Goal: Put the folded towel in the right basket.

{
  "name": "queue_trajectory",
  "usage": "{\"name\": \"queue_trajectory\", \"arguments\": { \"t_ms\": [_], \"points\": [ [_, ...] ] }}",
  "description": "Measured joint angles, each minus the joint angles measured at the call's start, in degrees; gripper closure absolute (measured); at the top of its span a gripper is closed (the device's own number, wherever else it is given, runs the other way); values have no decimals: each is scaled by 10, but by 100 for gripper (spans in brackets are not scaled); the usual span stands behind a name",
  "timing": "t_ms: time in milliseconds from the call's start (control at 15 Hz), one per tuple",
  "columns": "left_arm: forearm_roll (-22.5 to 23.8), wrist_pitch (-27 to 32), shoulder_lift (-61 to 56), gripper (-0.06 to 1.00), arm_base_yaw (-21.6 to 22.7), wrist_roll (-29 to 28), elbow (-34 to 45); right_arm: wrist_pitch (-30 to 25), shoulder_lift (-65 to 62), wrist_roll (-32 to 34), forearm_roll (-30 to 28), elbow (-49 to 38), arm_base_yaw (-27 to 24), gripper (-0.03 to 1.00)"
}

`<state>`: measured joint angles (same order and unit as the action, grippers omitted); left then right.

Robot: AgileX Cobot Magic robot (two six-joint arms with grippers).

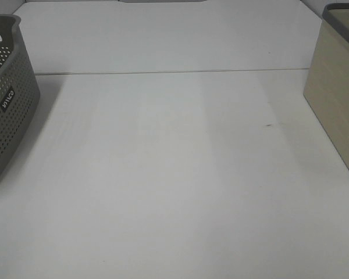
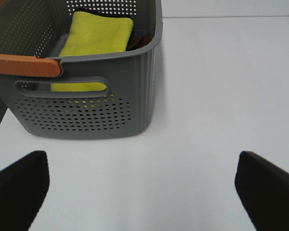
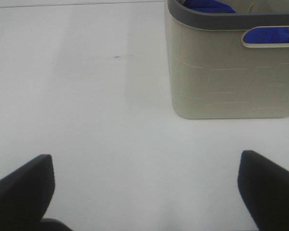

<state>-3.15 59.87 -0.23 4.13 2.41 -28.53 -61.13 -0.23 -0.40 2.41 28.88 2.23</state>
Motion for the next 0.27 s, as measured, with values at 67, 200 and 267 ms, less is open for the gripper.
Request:
{"name": "queue_trajectory", "arguments": {
  "t_ms": [67,200,267],
  "points": [
    [0,0,0,-3,0,1,0,0,0,0,0,0,0,-1],
    [0,0,0,-3,0,1,0,0,0,0,0,0,0,-1],
    [0,0,0,-3,0,1,0,0,0,0,0,0,0,-1]
  ]
}}
